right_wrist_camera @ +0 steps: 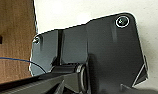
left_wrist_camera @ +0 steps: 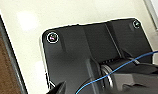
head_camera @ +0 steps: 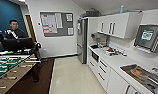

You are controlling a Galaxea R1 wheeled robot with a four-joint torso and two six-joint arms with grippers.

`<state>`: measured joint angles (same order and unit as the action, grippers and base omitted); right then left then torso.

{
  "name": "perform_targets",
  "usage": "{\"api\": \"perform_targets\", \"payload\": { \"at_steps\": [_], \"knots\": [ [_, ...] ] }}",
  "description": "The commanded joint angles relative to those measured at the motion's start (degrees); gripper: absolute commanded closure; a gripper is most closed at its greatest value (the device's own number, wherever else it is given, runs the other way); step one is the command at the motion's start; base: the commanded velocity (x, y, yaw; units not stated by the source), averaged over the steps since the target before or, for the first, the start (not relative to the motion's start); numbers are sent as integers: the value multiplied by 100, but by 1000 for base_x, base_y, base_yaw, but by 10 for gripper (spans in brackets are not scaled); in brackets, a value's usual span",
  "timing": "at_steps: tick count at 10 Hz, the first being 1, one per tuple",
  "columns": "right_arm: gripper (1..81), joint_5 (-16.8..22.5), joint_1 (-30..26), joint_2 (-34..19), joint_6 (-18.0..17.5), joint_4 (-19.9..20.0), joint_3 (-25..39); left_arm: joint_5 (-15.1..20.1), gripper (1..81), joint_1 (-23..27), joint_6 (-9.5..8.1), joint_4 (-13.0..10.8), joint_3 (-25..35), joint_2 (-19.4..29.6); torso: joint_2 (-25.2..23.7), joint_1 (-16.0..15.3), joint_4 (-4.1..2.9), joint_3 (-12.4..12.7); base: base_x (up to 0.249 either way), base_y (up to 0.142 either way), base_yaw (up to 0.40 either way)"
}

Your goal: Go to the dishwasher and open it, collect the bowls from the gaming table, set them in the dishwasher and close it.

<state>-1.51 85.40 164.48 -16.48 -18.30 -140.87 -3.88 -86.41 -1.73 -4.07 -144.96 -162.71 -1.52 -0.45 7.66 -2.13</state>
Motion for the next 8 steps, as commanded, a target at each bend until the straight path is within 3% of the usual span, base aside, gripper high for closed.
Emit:
{"api": "perform_targets", "payload": {
  "at_steps": [1, 8],
  "knots": [
    [10, 239, -290, -44, 22, -95, 61, 335, 10, 269, -3, -41, -15, 98, 0, 0, 0, 0, 0, 0, 345],
    [10, 230, -299, -35, 22, -113, 79, 335, 10, 269, 6, -59, -15, 80, 0, 0, 0, 0, 0, 0, 345]
  ]
}}
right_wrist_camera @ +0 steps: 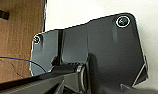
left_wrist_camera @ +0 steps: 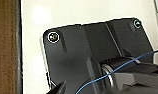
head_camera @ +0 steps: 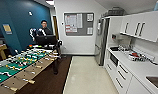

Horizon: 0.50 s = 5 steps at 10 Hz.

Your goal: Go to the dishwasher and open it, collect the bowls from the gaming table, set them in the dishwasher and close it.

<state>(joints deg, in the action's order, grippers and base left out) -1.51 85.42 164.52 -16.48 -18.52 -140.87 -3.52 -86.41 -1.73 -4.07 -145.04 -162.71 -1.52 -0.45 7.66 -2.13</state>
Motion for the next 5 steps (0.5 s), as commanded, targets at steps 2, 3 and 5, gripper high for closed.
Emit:
{"api": "perform_targets", "payload": {
  "at_steps": [2, 3, 5],
  "knots": [
    [10, 230, -301, -22, 22, -99, 70, 300, 10, 269, 6, -59, -7, 63, 0, 0, 0, 0, 0, 0, 345],
    [10, 230, -302, -22, 22, -99, 79, 300, 10, 269, -2, -42, -15, 71, 0, 0, 0, 0, 0, 0, 345],
    [10, 230, -301, -31, 22, -99, 70, 300, 10, 269, 6, -32, -15, 63, 0, 0, 0, 0, 0, 0, 345]
  ]
}}
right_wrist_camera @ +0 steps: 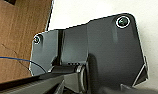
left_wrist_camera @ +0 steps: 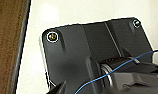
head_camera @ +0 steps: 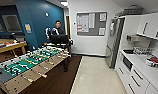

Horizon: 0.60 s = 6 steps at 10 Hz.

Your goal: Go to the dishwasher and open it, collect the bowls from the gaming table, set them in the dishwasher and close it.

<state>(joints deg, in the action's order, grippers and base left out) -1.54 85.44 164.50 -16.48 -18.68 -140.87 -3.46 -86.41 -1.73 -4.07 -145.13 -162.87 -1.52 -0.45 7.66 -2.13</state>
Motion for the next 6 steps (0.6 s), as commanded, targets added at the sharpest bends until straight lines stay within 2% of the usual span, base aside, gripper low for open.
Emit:
{"api": "perform_targets", "payload": {
  "at_steps": [1, 6],
  "knots": [
    [10, 233, -304, -29, 22, -75, 61, 293, 10, 269, 6, -41, -7, 70, 0, 0, 0, 0, 0, 0, 345],
    [10, 233, -348, -29, 22, -75, 88, 293, 10, 269, -3, -23, -16, 70, 0, 0, 0, 0, 0, 0, 345]
  ]
}}
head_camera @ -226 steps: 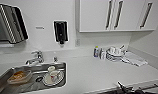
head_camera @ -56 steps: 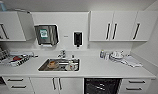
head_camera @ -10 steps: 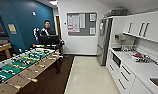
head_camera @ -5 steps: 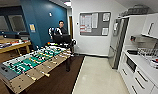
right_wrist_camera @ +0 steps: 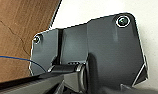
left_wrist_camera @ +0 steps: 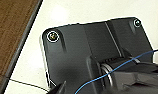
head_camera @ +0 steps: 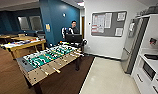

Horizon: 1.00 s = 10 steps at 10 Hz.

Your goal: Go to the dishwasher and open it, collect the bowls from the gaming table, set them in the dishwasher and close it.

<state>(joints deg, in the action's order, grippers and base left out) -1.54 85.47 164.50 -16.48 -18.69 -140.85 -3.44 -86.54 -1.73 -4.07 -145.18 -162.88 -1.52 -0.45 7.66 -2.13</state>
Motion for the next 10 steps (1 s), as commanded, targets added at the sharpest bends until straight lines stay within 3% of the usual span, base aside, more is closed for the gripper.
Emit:
{"api": "perform_targets", "payload": {
  "at_steps": [1, 10],
  "knots": [
    [10, 233, -350, -29, 22, -74, 94, 300, 10, 282, -3, -32, -20, 71, 0, 0, 0, 0, 0, 0, 345],
    [10, 233, -324, -29, 22, -91, 85, 299, 10, 282, -3, -6, -28, 53, 0, 0, 0, 0, 0, 0, 345]
  ]
}}
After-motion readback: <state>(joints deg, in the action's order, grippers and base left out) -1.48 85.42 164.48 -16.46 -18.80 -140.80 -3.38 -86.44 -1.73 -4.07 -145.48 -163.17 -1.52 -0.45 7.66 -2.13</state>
